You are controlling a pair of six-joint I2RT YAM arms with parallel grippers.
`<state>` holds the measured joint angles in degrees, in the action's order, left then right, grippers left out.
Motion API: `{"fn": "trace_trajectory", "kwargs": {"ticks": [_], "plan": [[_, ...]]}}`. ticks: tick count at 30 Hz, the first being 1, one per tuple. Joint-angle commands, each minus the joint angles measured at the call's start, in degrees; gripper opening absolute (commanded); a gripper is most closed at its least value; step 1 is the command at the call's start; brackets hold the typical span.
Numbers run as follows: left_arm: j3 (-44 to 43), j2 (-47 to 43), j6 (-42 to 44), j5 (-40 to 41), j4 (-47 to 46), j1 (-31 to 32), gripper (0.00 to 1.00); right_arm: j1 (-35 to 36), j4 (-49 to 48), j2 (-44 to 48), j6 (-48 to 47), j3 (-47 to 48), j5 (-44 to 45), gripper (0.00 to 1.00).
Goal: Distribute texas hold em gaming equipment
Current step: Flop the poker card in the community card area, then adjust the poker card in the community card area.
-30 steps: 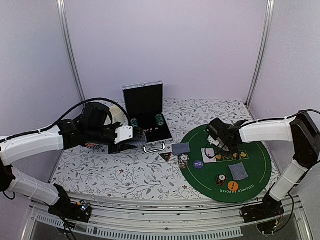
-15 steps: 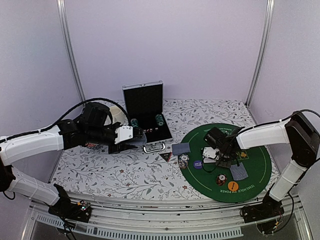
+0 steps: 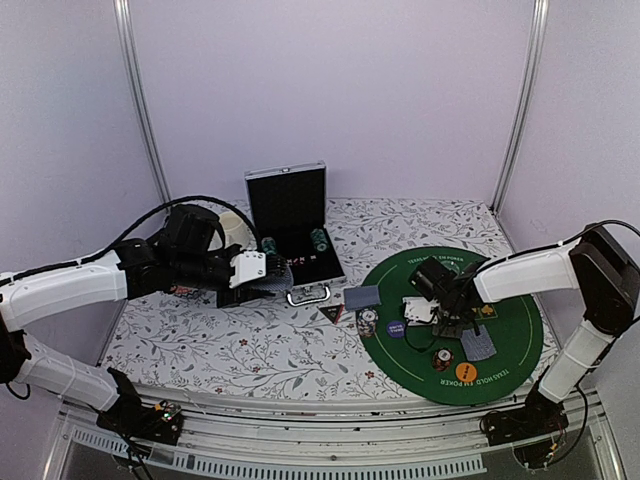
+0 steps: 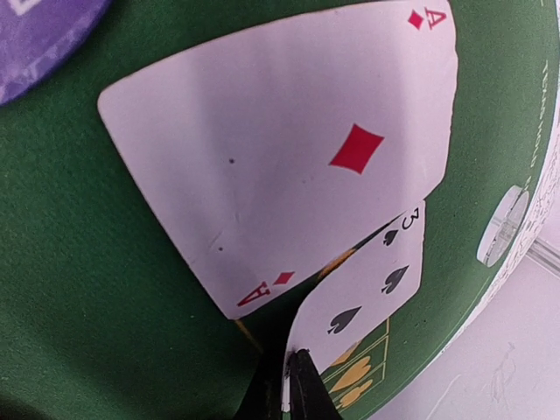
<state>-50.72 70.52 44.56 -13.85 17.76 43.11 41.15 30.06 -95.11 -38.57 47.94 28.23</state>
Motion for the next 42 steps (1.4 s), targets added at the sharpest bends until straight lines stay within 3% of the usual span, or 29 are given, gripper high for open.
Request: {"fn": "trace_trajectory", "kwargs": {"ticks": [1,10,17,21,22,25,28,37,42], "plan": [[-0.17,-0.21,0.09,0.0,-1.04,0.56,0.41,0.36,-1.74,1.75,-3.0,-1.08,0.05,0.09],[-0.17,-0.32,0.09,0.13,-1.04,0.6,0.41,0.41,3.31,4.35,-2.56,0.93,0.87,0.42],[-0.17,-0.3,0.16,0.05,-0.98,0.58,0.41,0.18,4.38,13.41,1.35,5.56,-9.13,0.53],[-0.17,-0.14,0.09,0.1,-0.97,0.6,0.41,-7.38,2.42,17.18,13.68,11.63,-18.63,0.62],[-0.22,-0.18,0.09,0.12,-0.95,0.52,0.41,-10.93,2.58,17.31,21.06,12.75,-20.95,0.63],[-0.25,-0.29,0.09,0.06,-0.93,0.55,0.41,-22.26,3.36,16.82,39.27,12.28,-30.25,0.64],[-0.26,-0.21,0.0,-0.04,-0.98,0.51,0.41,-26.61,3.53,13.79,49.94,9.04,-34.28,0.64],[-0.24,-0.62,0.01,-0.29,-0.88,0.63,0.41,-27.61,-1.12,-2.9,56.03,4.63,-40.01,0.54],[-0.26,-0.94,0.01,-0.28,-0.63,0.59,0.42,-26.28,-1.68,-6.17,56.6,5.09,-40.69,0.45]]}}
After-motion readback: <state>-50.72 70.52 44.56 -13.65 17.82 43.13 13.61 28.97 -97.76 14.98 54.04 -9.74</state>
